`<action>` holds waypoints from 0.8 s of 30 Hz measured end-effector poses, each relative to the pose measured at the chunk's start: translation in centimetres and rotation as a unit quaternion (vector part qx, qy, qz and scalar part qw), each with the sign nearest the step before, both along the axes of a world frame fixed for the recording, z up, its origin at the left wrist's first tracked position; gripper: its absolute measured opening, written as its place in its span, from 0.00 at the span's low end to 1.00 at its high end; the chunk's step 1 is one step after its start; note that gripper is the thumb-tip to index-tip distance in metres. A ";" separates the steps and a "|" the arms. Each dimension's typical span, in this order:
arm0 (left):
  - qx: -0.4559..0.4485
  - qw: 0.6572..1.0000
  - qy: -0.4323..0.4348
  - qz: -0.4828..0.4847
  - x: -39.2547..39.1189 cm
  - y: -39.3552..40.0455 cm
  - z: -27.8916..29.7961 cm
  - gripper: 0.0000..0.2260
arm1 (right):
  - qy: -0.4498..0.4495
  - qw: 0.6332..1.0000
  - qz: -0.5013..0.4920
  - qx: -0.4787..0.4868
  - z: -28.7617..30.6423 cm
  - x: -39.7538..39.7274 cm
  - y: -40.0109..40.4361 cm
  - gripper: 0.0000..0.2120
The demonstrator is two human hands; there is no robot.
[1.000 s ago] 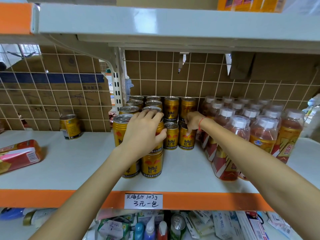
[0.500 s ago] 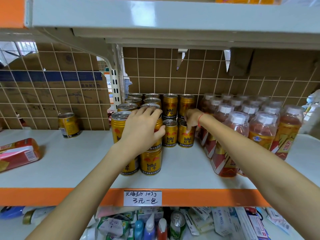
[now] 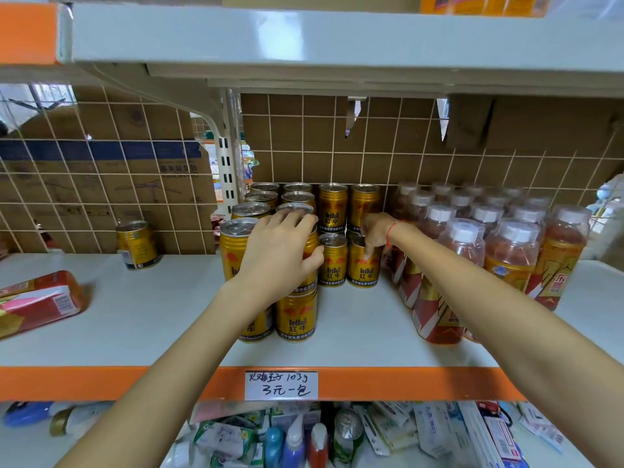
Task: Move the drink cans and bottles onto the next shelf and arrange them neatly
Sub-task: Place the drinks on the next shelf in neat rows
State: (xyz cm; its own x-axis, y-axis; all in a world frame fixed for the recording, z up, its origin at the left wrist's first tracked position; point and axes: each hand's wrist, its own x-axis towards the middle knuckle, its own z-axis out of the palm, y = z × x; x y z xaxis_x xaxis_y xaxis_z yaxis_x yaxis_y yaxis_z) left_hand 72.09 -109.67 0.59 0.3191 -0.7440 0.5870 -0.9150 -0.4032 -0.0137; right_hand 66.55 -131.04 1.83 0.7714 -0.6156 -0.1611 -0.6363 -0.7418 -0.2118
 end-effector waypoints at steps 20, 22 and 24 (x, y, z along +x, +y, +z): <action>0.065 0.998 0.020 0.017 -0.6 0.4 1.0 0.24 | -0.174 0.983 0.042 -0.032 1.0 -4.2 5.3 0.20; 0.065 0.997 0.030 0.018 -1.1 0.7 1.3 0.24 | -0.205 0.976 0.054 -0.046 1.4 -5.5 6.4 0.19; 0.057 0.997 0.041 0.016 -1.7 1.3 1.6 0.23 | -0.233 0.969 0.064 -0.053 1.8 -6.8 7.5 0.19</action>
State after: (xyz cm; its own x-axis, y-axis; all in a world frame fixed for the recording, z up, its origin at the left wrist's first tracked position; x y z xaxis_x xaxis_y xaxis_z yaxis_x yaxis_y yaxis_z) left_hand 70.35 -108.38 2.18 0.3873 -0.7928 0.4705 -0.9014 -0.4327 0.0128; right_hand 59.75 -123.57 3.59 0.8165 -0.5040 0.2817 -0.3910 -0.8416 -0.3726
